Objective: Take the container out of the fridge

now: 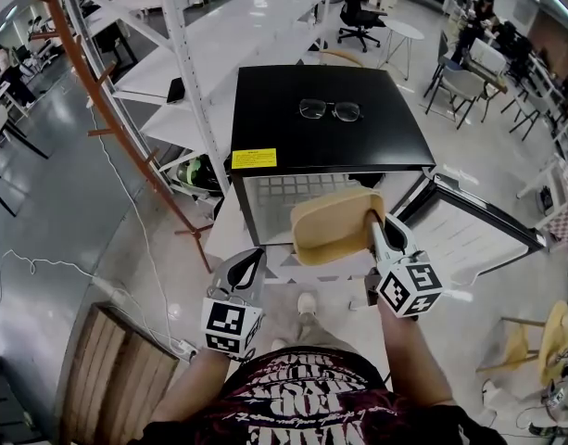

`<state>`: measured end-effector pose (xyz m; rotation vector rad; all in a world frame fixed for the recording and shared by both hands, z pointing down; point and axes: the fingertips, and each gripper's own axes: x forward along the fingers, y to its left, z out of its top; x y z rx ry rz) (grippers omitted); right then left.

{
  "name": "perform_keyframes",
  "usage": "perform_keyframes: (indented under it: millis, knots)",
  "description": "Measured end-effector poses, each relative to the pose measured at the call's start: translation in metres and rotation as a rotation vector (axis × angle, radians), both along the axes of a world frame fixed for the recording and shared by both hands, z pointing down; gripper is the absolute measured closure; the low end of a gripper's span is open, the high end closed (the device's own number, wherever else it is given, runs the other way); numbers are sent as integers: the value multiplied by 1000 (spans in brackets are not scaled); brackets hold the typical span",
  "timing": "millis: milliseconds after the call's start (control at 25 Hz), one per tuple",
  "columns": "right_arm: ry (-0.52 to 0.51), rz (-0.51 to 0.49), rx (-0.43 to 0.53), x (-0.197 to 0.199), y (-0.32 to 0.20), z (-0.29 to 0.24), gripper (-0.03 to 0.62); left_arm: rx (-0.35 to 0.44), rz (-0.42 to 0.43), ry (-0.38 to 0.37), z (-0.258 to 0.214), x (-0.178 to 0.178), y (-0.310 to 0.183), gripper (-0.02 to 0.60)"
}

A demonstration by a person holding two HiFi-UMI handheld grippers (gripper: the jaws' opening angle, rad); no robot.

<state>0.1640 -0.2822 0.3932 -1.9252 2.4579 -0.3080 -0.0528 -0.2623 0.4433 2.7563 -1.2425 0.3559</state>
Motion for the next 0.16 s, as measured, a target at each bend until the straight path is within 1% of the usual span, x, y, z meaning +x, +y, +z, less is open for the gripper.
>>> perform_keyframes:
  millis: [160]
  knots:
    - [0, -6, 0, 0, -1, -1, 549, 5, -1, 0, -2, 1, -2, 580]
